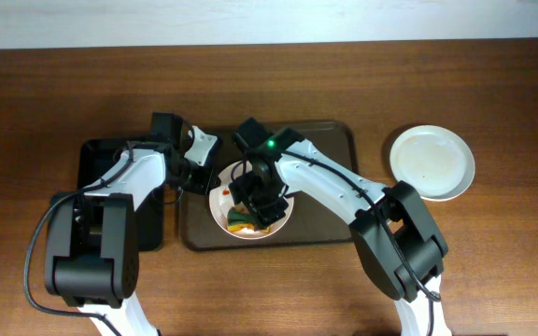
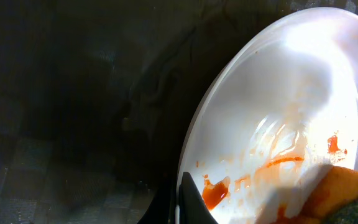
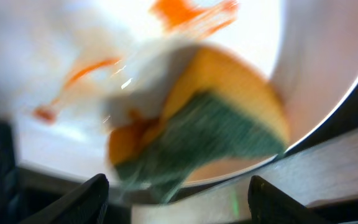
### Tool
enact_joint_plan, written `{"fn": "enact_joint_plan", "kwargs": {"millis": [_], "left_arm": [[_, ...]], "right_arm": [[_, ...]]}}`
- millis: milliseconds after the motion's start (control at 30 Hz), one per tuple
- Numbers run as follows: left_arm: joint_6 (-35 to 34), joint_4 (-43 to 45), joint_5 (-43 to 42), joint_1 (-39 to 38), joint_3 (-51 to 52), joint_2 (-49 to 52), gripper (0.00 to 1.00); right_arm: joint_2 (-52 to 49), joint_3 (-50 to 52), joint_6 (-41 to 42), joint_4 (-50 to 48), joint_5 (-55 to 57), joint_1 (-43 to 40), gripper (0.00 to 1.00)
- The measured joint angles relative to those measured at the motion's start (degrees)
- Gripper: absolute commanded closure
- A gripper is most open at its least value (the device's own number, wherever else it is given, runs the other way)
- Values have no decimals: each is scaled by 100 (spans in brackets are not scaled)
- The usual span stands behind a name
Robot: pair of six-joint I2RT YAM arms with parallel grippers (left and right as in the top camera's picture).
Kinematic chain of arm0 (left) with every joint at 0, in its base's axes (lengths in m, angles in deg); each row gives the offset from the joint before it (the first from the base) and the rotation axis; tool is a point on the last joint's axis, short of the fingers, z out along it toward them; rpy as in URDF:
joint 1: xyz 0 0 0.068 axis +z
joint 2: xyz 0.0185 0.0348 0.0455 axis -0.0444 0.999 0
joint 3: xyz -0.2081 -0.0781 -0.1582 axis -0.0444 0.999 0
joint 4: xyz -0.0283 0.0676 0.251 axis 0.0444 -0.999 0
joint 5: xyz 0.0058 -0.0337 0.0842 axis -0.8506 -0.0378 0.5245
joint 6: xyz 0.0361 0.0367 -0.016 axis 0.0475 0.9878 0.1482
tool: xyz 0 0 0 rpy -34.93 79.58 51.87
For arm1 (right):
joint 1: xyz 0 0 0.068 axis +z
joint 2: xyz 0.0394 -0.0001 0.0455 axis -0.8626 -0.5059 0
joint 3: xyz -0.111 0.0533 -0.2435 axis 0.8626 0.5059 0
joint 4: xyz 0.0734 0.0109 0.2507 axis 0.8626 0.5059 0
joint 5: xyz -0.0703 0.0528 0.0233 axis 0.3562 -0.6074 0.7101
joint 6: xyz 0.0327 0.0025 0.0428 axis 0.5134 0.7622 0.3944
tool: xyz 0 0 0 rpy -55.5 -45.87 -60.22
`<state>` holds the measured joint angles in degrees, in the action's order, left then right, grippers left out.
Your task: Clean dirty plates on tray and stack at the side
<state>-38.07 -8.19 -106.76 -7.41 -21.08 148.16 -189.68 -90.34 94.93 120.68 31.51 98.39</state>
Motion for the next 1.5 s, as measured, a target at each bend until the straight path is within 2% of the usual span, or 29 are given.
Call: {"fn": "enact_joint_plan", "kwargs": {"millis": [67,100,133,167,200,467,700,867,1100,1267,1500], "left_arm": [[0,-2,0,0,0,0,100],[0,-7,0,0,0,0,100],[0,-7,0,0,0,0,100],[0,-9,0,0,0,0,100],[-2,-9,0,0,0,0,100],[-4,-11,-2,0,0,0,100],[-7,-11,-2,0,0,0,100],[-17,-4,-11,0,0,0,100],[-24,0,-20,0,0,0,100],[-20,-15,-22,0,0,0,100],[-20,-17,-22,0,0,0,100]], "right_arm": [[-2,186,68,-229,39,0,47],[-2,306,94,-387,44,0,66],[-4,389,138,-485,48,0,74],[-4,439,140,-546,72,0,89],[-4,476,175,-592,138,0,96],[-4,507,-481,-640,730,-2,96],[-4,514,-2492,-1425,1051,-466,96],[-4,514,-3427,-1722,1329,-761,96],[-4,533,-4142,-2122,1268,-669,96],[-4,540,-4052,-2424,1235,-345,96],[-4,540,-2765,-2435,1152,-155,96]]}}
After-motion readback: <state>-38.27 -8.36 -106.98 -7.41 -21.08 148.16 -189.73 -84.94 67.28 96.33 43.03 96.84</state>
